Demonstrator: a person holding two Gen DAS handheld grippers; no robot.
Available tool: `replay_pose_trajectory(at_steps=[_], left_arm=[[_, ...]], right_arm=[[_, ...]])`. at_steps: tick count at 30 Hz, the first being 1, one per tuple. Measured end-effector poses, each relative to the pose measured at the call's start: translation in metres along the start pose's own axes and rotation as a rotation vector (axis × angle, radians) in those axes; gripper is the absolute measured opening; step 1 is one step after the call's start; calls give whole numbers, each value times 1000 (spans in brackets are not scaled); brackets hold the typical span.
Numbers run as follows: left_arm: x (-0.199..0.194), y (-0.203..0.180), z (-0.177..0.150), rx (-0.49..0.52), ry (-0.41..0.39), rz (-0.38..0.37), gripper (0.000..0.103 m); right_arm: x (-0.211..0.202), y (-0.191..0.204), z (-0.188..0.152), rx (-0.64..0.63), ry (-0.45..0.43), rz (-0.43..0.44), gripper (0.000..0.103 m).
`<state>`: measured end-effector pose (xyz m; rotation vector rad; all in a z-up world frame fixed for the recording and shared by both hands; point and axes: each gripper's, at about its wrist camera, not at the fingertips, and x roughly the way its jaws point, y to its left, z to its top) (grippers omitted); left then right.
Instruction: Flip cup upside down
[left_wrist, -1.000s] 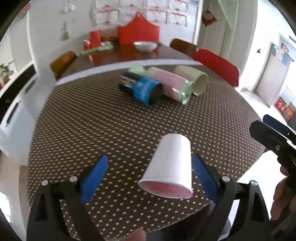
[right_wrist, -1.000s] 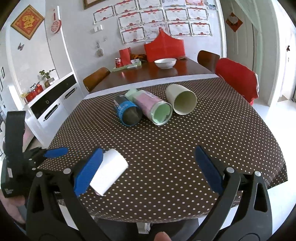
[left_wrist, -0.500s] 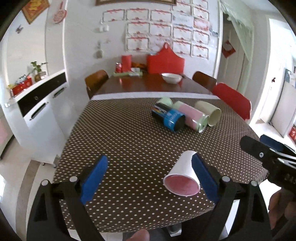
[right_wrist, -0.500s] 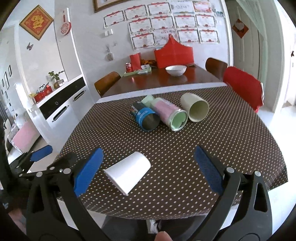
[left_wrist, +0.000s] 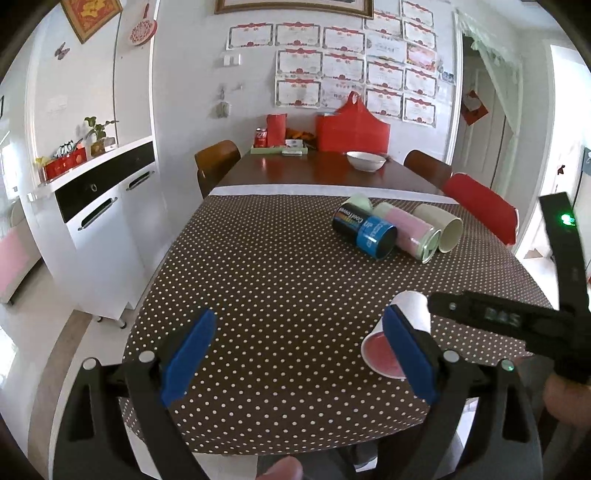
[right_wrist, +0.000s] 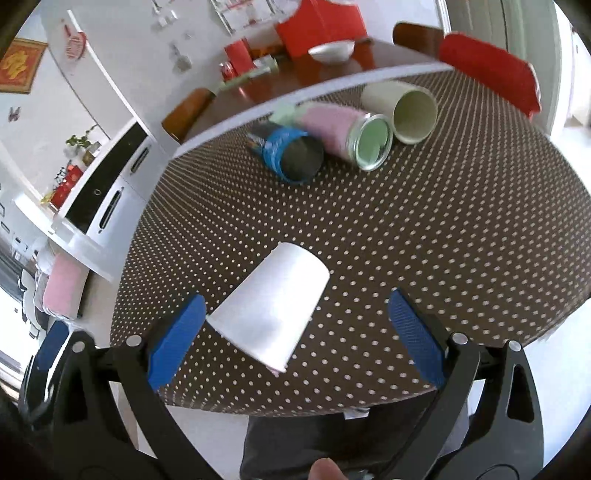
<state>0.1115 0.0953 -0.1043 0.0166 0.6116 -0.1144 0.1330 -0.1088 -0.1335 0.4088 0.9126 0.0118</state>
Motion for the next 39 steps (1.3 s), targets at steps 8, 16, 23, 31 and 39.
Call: replay_pose_trajectory(at_steps=[8, 16, 23, 31, 39], left_arm=[[14, 9, -9, -15, 37, 3, 91], [19, 4, -15, -2, 53, -12, 91], [21, 3, -18, -4, 64, -19, 91], [22, 2, -19, -9, 63, -19, 91], [23, 4, -19, -10, 66, -18, 91]], right_arm=[[35, 0, 6, 110, 117, 7, 97], [53, 19, 4, 35, 166, -60, 88], [71, 27, 14, -16, 210, -73, 83], [84, 50, 18, -178, 278, -45, 77], [106, 52, 35, -168, 366, -9, 77]])
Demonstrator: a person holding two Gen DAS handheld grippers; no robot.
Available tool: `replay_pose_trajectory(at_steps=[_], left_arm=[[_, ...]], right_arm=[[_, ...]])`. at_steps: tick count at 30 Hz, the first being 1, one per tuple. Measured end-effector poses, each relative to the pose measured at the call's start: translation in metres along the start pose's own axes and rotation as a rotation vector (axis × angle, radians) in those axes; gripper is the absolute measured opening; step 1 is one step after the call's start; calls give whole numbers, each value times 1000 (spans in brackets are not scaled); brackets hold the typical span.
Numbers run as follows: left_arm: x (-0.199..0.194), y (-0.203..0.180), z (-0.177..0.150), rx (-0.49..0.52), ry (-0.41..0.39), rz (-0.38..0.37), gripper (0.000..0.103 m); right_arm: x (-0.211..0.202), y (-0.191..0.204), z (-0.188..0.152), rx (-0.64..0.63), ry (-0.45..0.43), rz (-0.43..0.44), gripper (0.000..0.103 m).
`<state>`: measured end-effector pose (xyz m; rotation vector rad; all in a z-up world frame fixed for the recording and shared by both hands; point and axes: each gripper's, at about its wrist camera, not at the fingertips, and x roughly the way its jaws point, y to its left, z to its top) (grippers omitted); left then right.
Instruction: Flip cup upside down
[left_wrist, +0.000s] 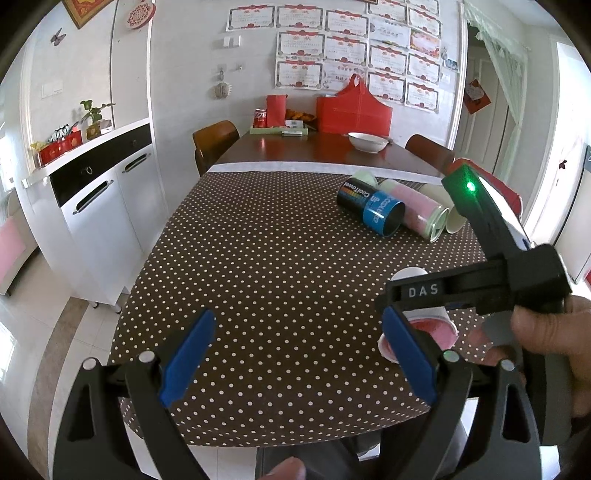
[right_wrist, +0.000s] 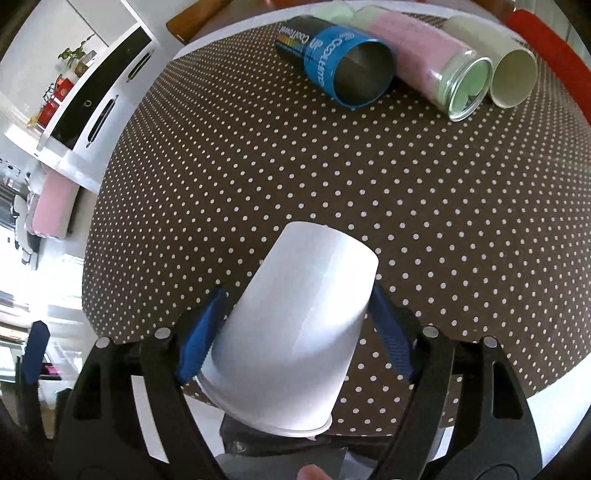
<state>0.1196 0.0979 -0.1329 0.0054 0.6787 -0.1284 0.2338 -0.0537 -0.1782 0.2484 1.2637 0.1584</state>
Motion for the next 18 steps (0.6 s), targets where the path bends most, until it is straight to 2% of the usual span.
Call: replay_pose_trajectory(at_steps=[3, 5, 7, 12, 16, 18], left_arm=[[0, 0, 0, -1, 1, 1, 91], [-1, 0, -1, 0, 4, -2, 91], [-1, 1, 0, 0, 4, -2, 91], [-2, 2, 1, -7, 2, -5, 91], [-2, 1, 1, -4, 2, -4, 91], [-3, 0, 1, -1, 0, -4, 91]], right_arm=[[4, 0, 7, -5, -2, 4, 74], [2, -2, 3, -8, -14, 17, 65], [3, -1, 5, -9, -23, 31, 62], [-5, -10, -6, -11, -65, 60, 60], [-22, -15, -13, -42, -138, 88, 60], [-35, -14, -14, -72, -208, 107, 60]])
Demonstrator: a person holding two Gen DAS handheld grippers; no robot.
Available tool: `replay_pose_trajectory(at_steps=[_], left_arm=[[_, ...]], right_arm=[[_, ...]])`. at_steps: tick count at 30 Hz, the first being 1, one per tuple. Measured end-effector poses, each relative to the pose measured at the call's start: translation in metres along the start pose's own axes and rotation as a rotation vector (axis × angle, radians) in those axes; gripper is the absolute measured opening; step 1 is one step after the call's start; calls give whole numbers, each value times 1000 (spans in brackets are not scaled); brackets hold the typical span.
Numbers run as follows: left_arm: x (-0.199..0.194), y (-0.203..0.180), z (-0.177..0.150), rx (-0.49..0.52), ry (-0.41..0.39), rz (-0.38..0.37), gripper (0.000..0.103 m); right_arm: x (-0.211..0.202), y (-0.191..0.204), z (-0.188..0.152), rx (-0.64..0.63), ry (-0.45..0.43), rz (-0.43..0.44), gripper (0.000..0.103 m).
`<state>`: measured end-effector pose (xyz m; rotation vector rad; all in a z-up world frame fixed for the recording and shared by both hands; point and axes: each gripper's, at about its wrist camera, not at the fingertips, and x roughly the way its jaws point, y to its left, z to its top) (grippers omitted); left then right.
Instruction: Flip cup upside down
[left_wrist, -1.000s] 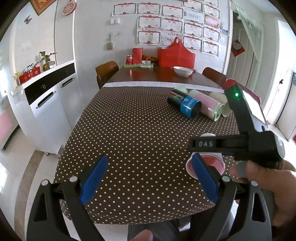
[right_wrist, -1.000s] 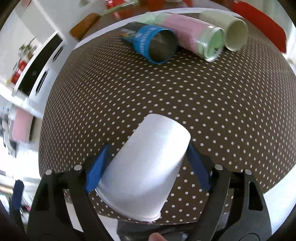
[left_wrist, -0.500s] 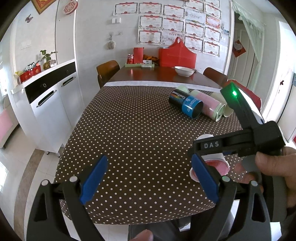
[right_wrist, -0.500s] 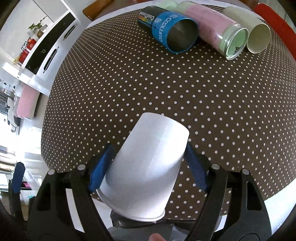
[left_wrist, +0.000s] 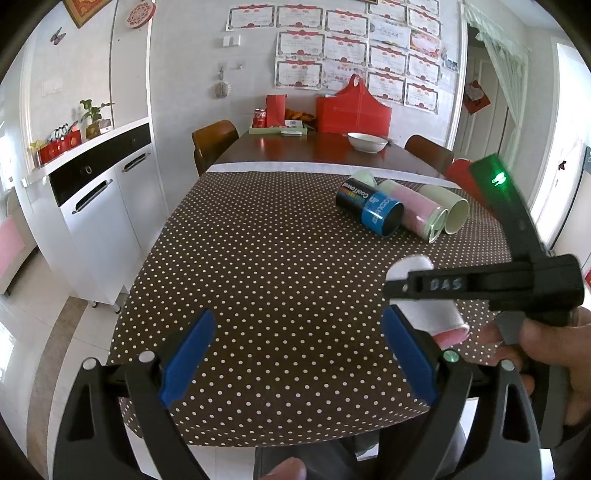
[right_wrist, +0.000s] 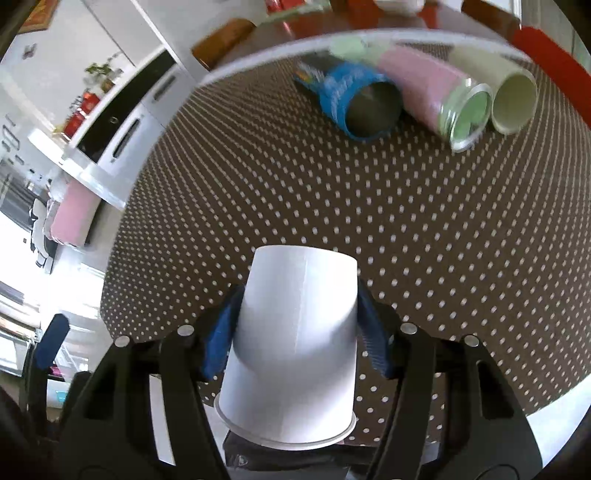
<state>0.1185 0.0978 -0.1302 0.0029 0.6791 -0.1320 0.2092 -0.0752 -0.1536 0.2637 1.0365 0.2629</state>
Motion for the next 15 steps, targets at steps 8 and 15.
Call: replay_pose_trajectory(at_steps=[8, 15], left_arm=[[-1, -6, 1, 11, -5, 2, 91], [0, -9, 3, 10, -8, 5, 91]], right_arm=[[-34, -8, 9, -78, -291, -44, 59], [-45, -16, -2, -183, -619, -158, 60]])
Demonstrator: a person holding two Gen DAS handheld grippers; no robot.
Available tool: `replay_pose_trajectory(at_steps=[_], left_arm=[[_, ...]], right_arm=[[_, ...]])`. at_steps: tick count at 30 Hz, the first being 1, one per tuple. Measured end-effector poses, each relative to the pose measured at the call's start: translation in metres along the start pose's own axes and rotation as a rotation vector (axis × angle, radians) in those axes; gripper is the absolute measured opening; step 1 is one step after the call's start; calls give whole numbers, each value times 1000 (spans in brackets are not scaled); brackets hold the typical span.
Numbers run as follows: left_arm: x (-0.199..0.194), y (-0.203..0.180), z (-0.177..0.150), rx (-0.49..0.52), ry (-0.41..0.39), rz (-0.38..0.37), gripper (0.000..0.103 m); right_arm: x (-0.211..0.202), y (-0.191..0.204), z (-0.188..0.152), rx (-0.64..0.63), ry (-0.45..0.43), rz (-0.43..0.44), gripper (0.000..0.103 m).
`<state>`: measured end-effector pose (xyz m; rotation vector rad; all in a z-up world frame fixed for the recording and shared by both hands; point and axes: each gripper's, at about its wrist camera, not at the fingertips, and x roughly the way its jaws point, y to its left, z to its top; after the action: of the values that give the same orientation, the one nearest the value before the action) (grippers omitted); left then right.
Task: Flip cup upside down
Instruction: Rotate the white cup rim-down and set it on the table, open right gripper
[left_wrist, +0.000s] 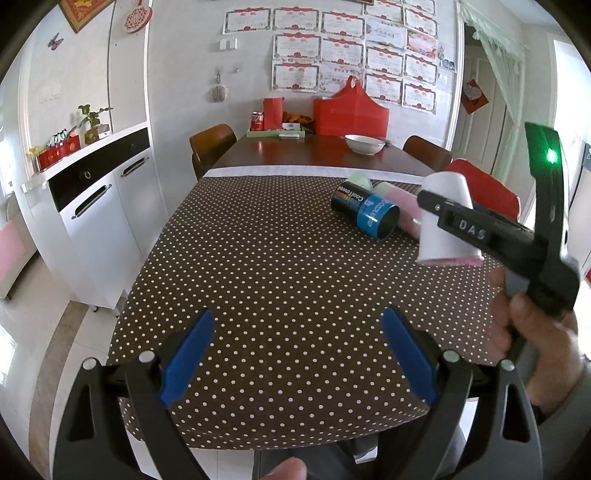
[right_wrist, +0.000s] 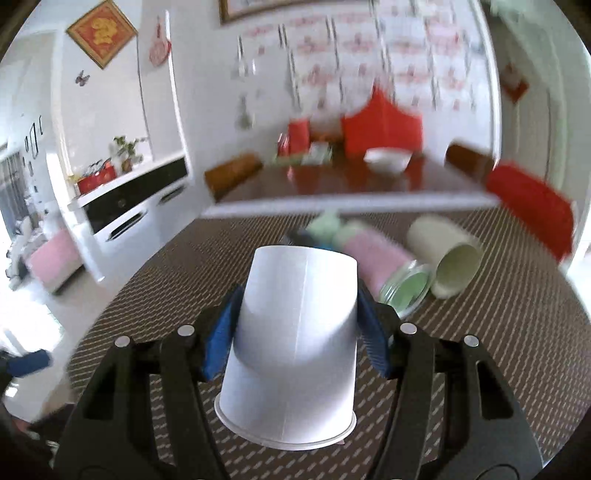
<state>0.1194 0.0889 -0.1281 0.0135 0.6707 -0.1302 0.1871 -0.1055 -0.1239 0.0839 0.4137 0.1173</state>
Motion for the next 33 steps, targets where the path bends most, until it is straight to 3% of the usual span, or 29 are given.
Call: replay_pose_trajectory(at_steps=[3, 7, 15, 25, 27, 28, 29, 33], left_arm=[[4, 0, 0, 0, 8, 1, 91], [7, -1, 0, -1, 15, 0, 91], [13, -1, 0, 0, 27, -12, 91], [8, -12, -2, 21, 13, -28, 91], [6, -10, -3, 20, 11, -29, 91], [5, -11, -4, 21, 10, -30, 91], [4, -12, -4, 21, 10, -31, 91], [-1, -14, -3, 22, 2, -36, 91]], right_arm=[[12, 2, -8, -24, -34, -55, 60], [37, 2, -14, -21, 8, -104, 60], [44, 2, -23, -17, 147, -81, 59], [34, 5, -23, -30, 179, -79, 57], [31, 4, -23, -23, 179, -73, 70], [30, 3, -22, -22, 177, -73, 84], [28, 2, -22, -22, 175, -70, 90], [22, -6, -21, 8, 173, -61, 97]])
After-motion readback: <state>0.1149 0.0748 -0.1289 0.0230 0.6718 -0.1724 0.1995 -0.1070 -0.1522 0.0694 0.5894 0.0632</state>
